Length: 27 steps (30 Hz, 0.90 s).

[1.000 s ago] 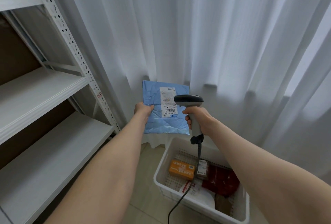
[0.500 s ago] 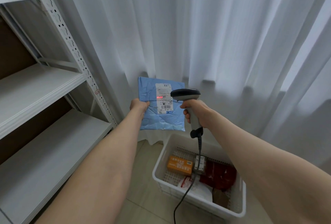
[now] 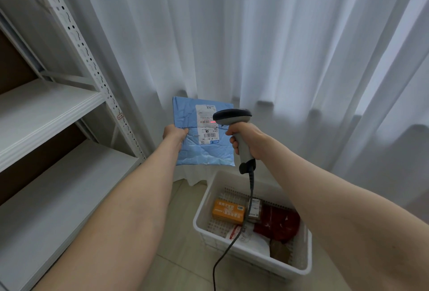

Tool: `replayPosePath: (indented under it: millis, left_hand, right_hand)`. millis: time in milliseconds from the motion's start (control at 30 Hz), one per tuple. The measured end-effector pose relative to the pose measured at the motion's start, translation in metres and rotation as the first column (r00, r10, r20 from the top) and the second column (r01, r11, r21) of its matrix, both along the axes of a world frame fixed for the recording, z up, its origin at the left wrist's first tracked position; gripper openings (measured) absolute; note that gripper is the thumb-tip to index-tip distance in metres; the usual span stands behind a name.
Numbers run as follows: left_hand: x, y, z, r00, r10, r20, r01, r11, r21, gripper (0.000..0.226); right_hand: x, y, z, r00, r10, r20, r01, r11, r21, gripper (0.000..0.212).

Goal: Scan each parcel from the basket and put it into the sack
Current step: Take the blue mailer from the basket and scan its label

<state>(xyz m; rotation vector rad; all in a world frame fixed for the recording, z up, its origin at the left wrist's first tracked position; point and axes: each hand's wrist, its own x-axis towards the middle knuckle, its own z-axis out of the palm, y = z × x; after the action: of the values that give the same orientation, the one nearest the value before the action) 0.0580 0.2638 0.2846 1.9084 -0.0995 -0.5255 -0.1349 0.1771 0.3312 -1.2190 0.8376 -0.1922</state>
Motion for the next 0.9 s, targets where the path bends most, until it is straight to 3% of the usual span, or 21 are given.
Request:
replayPosePath:
  millis: [900]
  left_hand:
    - [0.014,0.01,0.009,0.998,0.05,-0.024,-0.051,0.998,-0.031,0.026]
  right_hand:
    - [0.002,0.005,-0.009,0.997,0.064,-0.046,-0.064,0.998,0.005,0.001]
